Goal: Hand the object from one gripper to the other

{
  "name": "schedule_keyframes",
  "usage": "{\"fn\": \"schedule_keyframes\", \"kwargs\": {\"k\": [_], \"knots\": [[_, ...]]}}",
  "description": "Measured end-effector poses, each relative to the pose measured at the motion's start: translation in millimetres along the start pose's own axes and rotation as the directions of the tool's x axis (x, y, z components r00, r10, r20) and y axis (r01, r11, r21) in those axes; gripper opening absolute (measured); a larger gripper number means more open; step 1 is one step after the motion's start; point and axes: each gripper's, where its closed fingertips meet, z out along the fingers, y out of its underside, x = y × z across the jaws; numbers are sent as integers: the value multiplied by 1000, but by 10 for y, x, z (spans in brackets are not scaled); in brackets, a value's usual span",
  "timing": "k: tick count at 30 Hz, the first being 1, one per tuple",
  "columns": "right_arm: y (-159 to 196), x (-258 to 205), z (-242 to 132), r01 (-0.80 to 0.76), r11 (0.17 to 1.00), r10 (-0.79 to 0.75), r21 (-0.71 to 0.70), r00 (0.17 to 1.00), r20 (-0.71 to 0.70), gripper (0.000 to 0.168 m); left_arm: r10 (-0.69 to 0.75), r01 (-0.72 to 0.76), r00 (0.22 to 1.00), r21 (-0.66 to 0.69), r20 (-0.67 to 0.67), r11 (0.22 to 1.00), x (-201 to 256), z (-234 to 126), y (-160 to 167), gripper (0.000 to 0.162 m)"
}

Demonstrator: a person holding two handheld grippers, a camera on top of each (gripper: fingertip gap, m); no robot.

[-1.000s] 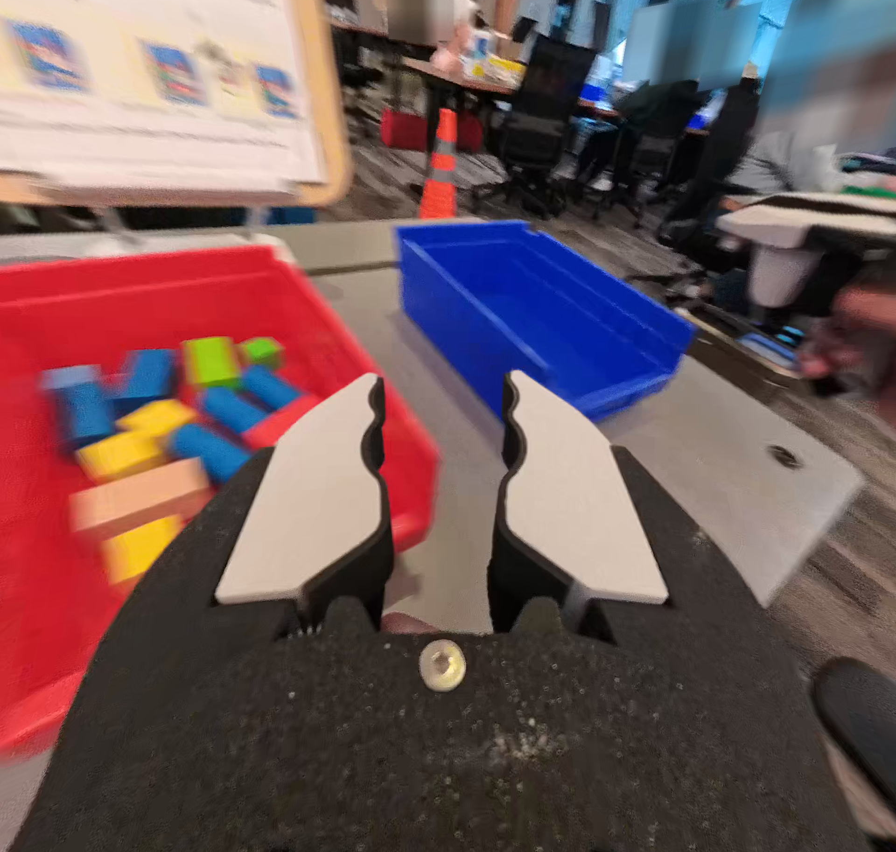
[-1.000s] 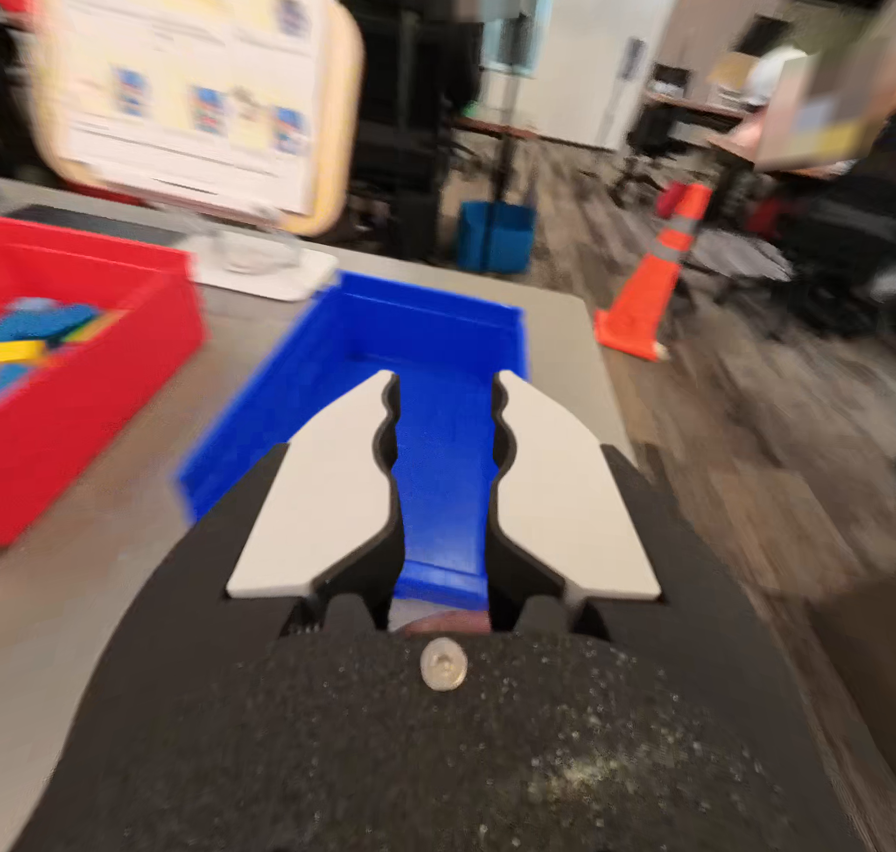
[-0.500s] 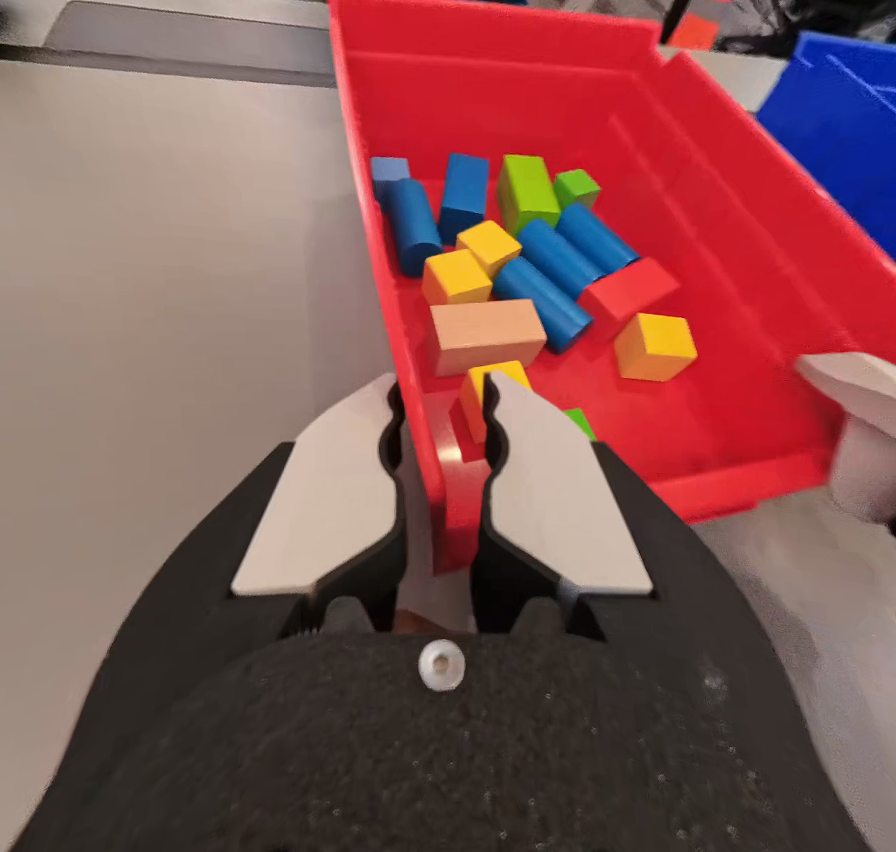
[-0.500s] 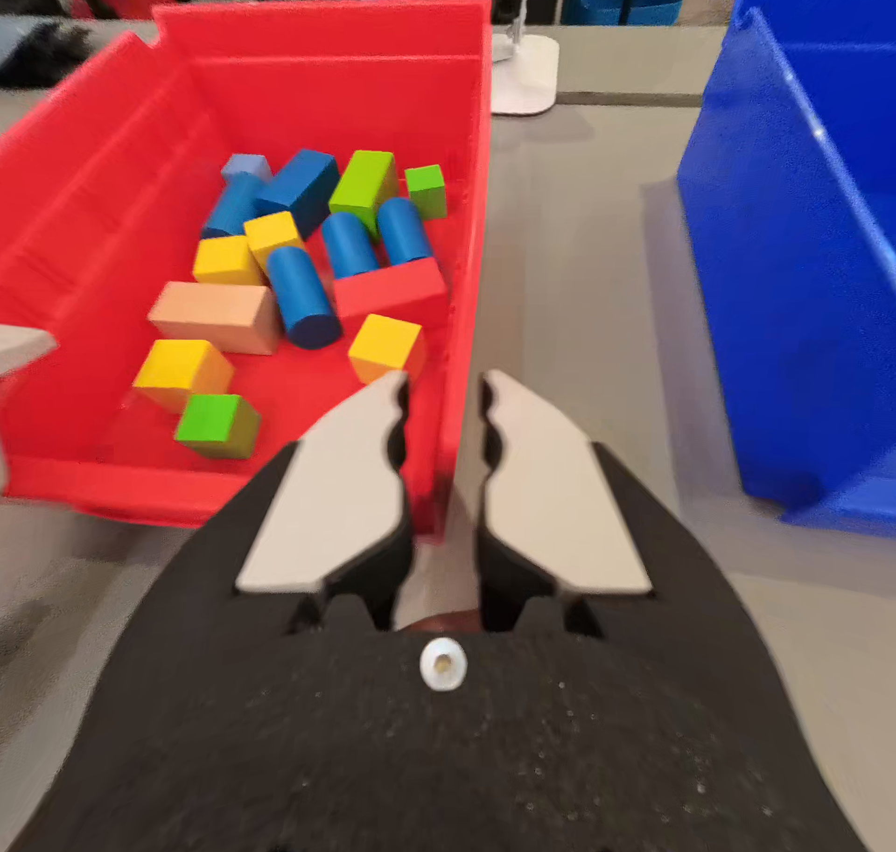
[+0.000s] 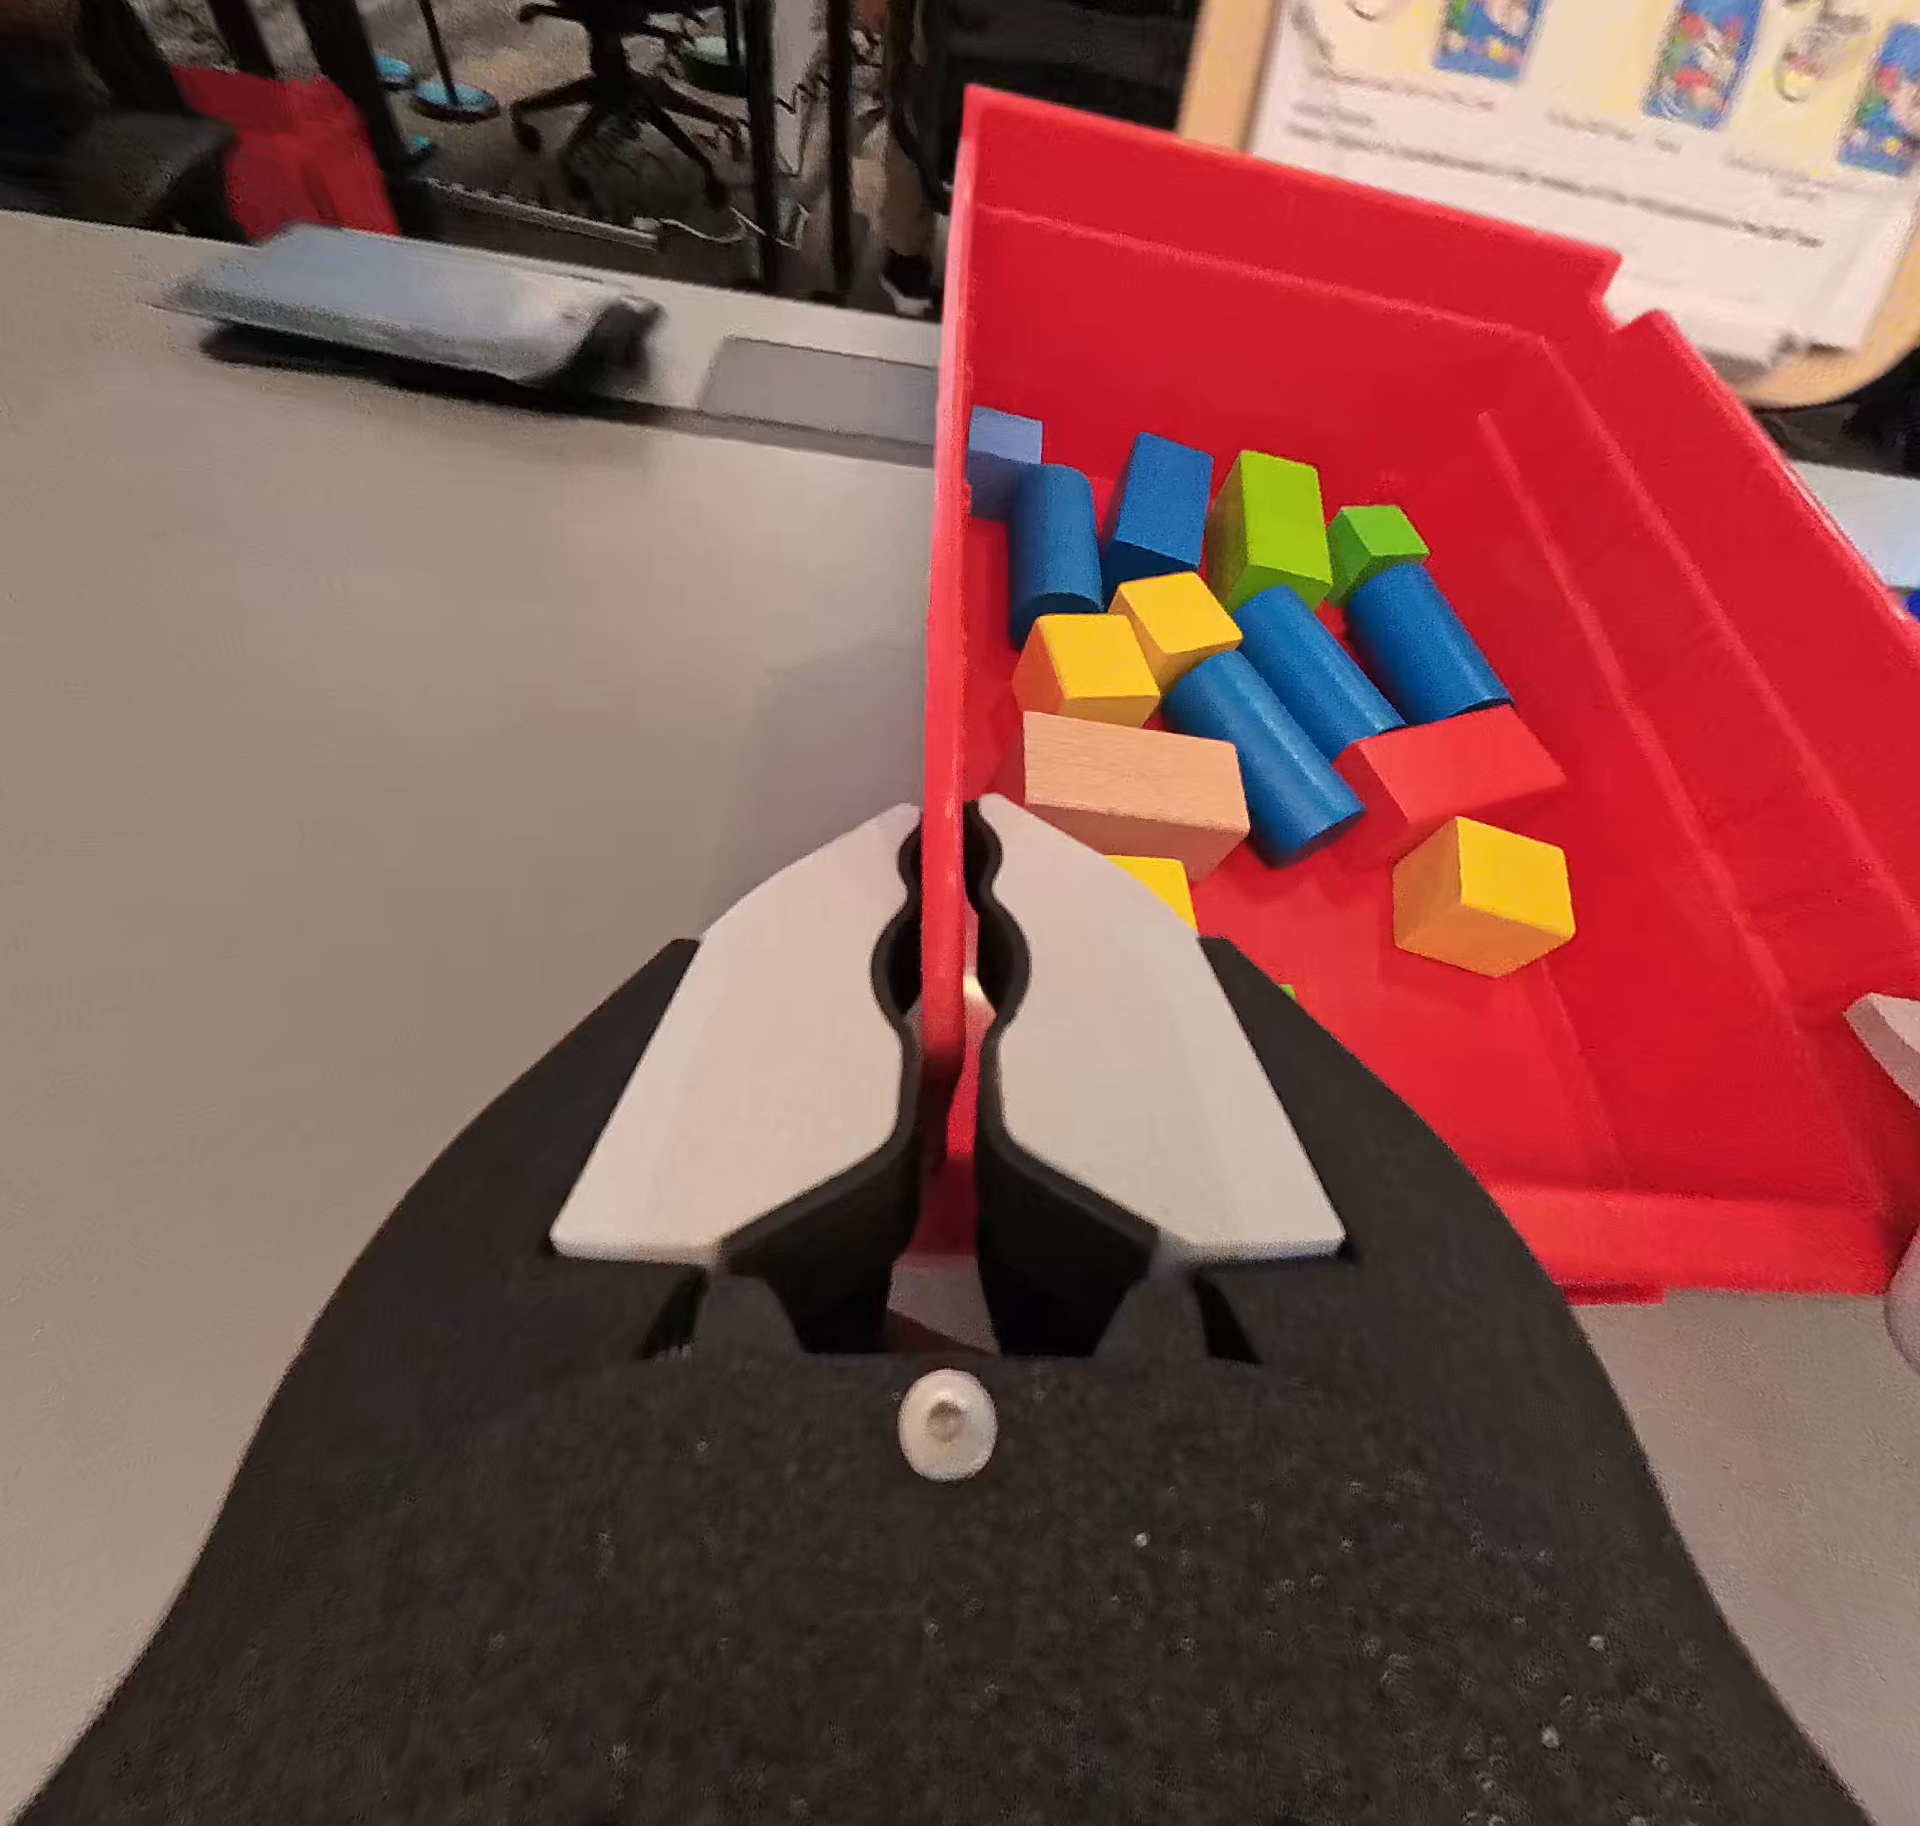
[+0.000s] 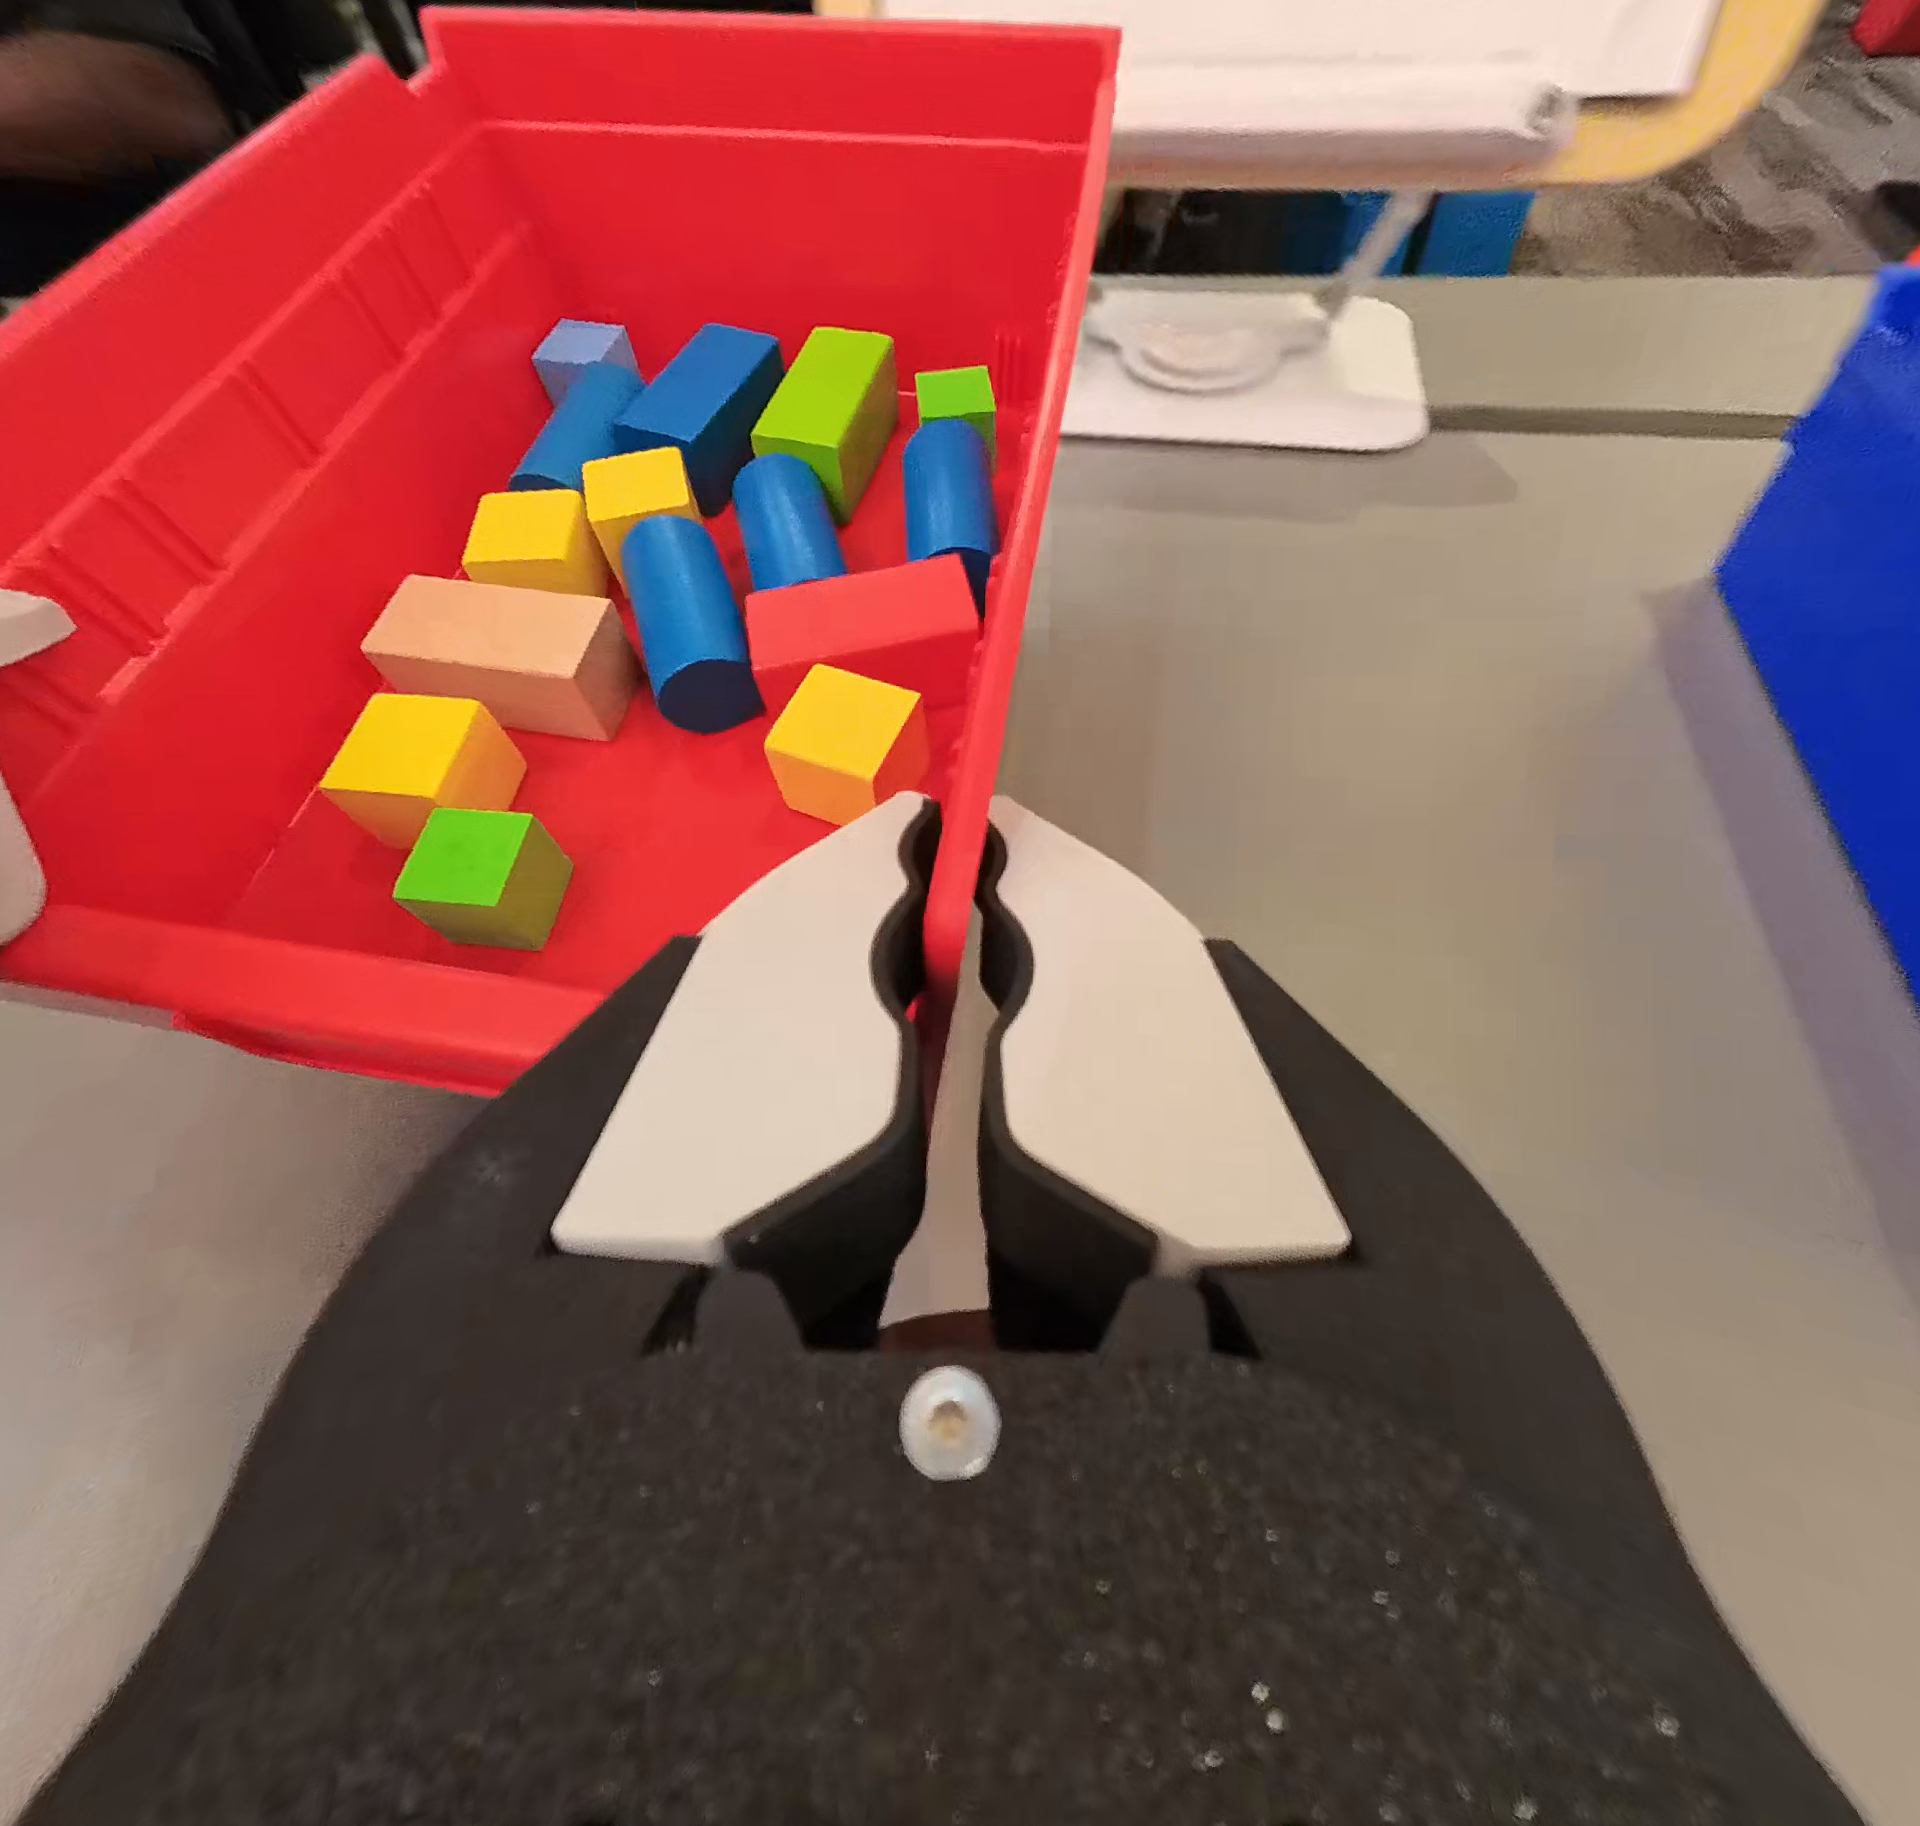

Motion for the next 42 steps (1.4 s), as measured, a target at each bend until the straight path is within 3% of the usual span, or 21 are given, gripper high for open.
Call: {"fn": "schedule_keyframes", "kwargs": {"k": [5,10,12,16,19,21,26,30,33,37,40,42], "knots": [[-25,-775,294,14,1000,-14,-20,999,45,5,-36,36,998,-9,52,999,-786,89,-73,3],[356,-1171,647,59,986,-48,-154,996,72,6,-92,101,990,-75,110,992,-1296,363,293,4],[332,-1250,675,89,992,-83,-88,994,67,8,-200,202,978,-26,52,979,-1348,430,305,4],[330,-1300,696,59,992,-48,-111,994,102,10,-157,164,982,-64,106,984,-1394,456,279,8],[326,-1304,668,64,987,-37,-144,983,182,14,-181,201,971,-125,155,972,-1259,332,249,39],[291,-1243,553,50,988,-16,-148,975,221,17,-191,212,967,-109,170,971,-1066,144,49,57],[13,-1026,12,11,996,21,-85,930,366,25,-56,55,974,12,221,998,-615,-538,-868,55],[-257,-547,-380,-1,1000,6,-12,907,421,26,64,-72,994,84,86,994,-52,-975,-1504,55],[-339,58,-586,30,999,-40,33,928,371,25,166,-166,985,13,-43,986,293,-1129,-1563,56],[-326,1149,-854,84,987,-113,138,968,222,26,265,-268,959,-17,-105,963,431,-1307,-1310,57],[-174,2030,-1021,104,980,-120,171,989,84,30,205,-215,955,-26,-215,976,444,-1312,-834,57],[22,2565,-1125,77,985,-77,157,997,-2,31,124,-130,970,-17,-209,991,237,-1164,-470,52]]}}
